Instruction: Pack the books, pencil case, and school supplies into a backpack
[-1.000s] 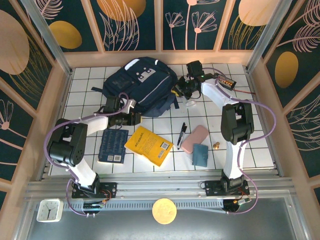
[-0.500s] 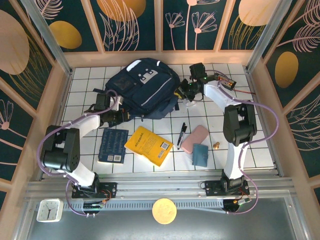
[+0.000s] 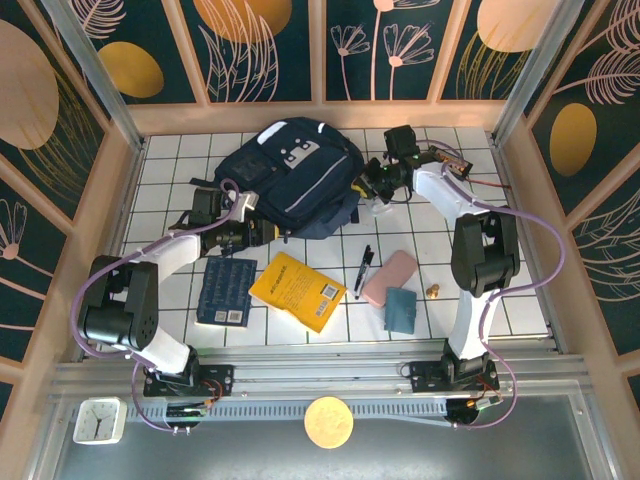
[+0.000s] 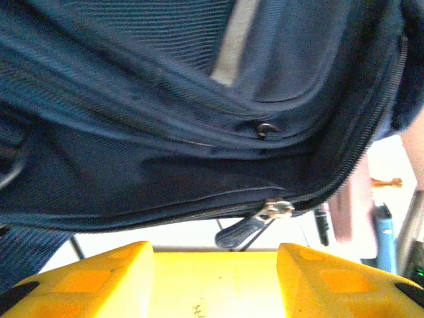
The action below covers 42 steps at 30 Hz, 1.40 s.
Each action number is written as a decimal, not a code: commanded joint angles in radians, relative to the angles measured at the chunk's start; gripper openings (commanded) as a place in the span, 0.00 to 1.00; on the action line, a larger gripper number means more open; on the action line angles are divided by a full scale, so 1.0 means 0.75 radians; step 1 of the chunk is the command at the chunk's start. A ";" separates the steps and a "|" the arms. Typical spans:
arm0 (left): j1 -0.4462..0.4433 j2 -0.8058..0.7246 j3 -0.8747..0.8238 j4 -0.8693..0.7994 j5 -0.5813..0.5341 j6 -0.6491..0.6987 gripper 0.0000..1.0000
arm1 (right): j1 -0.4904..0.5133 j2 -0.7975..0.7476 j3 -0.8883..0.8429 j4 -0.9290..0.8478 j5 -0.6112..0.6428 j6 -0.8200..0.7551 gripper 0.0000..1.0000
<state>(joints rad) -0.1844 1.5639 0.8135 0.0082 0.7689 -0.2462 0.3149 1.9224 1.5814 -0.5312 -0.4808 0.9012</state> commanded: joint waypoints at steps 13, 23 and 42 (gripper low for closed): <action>-0.057 0.114 0.049 0.186 0.256 -0.057 0.53 | 0.023 -0.066 0.234 -0.040 -0.071 0.030 0.00; -0.056 0.180 0.090 0.315 0.255 -0.142 0.53 | 0.031 -0.059 0.240 -0.041 -0.073 0.036 0.00; 0.007 0.177 0.141 0.015 0.092 -0.017 0.00 | -0.008 -0.097 0.145 -0.085 0.003 -0.058 0.00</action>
<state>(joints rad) -0.2161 1.7344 0.8959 0.1425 0.9104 -0.3435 0.3271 1.9141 1.6981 -0.5953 -0.4950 0.9062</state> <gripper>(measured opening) 0.063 0.067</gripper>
